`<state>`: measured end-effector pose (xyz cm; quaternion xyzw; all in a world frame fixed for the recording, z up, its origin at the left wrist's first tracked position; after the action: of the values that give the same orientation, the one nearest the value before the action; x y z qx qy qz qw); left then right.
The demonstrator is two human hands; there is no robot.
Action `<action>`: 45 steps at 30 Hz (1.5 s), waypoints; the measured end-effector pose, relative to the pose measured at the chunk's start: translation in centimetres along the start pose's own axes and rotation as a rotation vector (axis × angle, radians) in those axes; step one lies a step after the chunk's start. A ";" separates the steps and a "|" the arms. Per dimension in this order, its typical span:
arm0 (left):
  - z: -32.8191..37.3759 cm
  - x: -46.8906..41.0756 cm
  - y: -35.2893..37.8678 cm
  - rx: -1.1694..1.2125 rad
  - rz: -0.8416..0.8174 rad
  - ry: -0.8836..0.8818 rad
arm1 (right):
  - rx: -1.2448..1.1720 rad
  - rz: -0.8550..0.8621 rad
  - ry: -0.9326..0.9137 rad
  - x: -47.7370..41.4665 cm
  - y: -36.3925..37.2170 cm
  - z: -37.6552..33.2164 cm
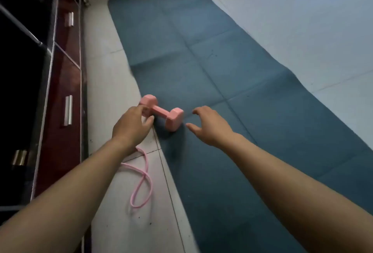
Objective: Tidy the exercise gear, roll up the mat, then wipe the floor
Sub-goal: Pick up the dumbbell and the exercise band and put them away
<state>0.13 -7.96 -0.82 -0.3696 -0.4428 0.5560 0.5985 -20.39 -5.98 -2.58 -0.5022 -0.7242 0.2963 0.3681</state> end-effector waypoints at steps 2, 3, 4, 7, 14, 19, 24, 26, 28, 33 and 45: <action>-1.3 -1.0 -0.2 0.018 0.044 -0.013 | -0.039 0.013 0.030 -1.1 1.0 0.0; -2.0 -1.7 -0.1 0.013 0.053 -0.007 | -0.062 0.012 0.043 -1.6 1.6 0.0; -2.5 -2.3 -0.2 0.012 0.060 -0.006 | -0.078 0.005 0.058 -2.1 2.0 -0.1; -4.0 -4.9 0.2 0.033 0.058 -0.017 | -0.142 0.021 0.110 -4.4 3.0 -0.4; -6.6 -9.5 3.1 0.181 -0.003 -0.146 | -0.287 0.099 0.166 -8.4 5.6 -0.7; -6.5 -10.9 5.7 0.170 -0.119 -0.109 | -0.252 0.071 0.184 -9.7 7.6 -0.5; -7.2 -11.0 7.8 0.305 -0.124 -0.154 | -0.304 0.006 0.212 -10.5 9.5 0.0; -7.7 -10.8 7.8 0.341 -0.071 -0.179 | -0.352 0.010 0.220 -10.6 9.8 0.3; -7.9 -10.6 7.7 0.333 -0.044 -0.175 | -0.372 0.032 0.215 -10.6 9.7 0.4; -7.9 -7.9 7.6 0.254 0.007 -0.153 | -0.348 0.005 0.150 -9.3 9.8 0.7; 3.8 6.1 11.0 0.374 -0.003 -0.124 | -0.233 -0.100 0.115 5.7 4.9 10.1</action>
<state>-7.26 -0.86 -9.13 -0.2164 -0.3685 0.6494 0.6290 -27.54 0.42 -10.76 -0.5210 -0.7556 0.1620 0.3624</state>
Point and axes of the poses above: each hand's wrist, its own x-axis away from the middle knuckle, its own y-axis out of the palm, z = x × y, the point moved 8 cm from there along -x, towards the middle knuckle, and after that the axes turned 1 degree about -z, right-handed, at the moved point
